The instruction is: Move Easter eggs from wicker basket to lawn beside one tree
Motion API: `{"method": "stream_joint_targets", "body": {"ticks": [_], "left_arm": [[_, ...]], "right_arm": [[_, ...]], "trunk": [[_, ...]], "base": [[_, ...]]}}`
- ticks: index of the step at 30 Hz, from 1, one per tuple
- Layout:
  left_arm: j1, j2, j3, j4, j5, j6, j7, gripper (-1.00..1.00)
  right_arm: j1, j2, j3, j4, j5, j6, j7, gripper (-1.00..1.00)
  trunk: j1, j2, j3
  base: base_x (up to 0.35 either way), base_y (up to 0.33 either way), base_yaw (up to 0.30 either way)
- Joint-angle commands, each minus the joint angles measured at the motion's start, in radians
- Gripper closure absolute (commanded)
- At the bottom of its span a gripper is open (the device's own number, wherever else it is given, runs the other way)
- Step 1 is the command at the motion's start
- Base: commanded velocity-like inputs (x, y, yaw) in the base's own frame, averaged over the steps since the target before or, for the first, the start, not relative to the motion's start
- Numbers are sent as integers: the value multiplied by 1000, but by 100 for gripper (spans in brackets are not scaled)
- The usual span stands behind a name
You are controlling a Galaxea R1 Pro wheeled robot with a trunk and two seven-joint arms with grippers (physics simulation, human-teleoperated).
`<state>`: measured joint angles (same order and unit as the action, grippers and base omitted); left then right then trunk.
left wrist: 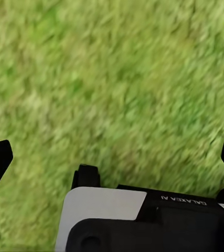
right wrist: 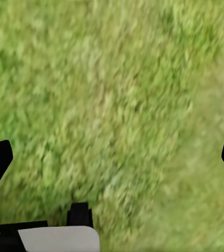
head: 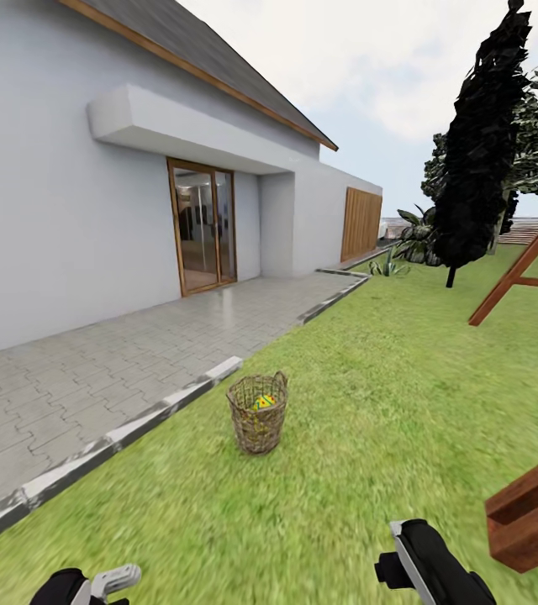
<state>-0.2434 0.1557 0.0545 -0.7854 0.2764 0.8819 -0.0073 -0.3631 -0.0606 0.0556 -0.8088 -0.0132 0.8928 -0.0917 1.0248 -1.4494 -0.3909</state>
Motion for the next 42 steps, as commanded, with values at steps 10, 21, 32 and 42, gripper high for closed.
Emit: {"method": "stream_joint_targets", "body": {"ticks": [10,21,32,42], "left_arm": [[-1,-1,2,9,0,5,-2,-100],[-1,-2,1,9,1,5,-3,-100],[-1,-3,1,10,1,5,-2,-100],[-1,-15,1,10,0,5,-2,-100]], "right_arm": [[0,0,9,0,2,2,-5,-100],[0,2,11,0,2,1,-5,-100],[0,1,10,0,2,2,-5,-100],[-1,0,9,0,2,2,-5,-100]], "trunk": [[0,-1,-1],[0,-1,-1],[0,-1,-1],[0,-1,-1]], "base": [[299,0,0],[338,0,-29],[339,0,-64],[339,0,-1]]}}
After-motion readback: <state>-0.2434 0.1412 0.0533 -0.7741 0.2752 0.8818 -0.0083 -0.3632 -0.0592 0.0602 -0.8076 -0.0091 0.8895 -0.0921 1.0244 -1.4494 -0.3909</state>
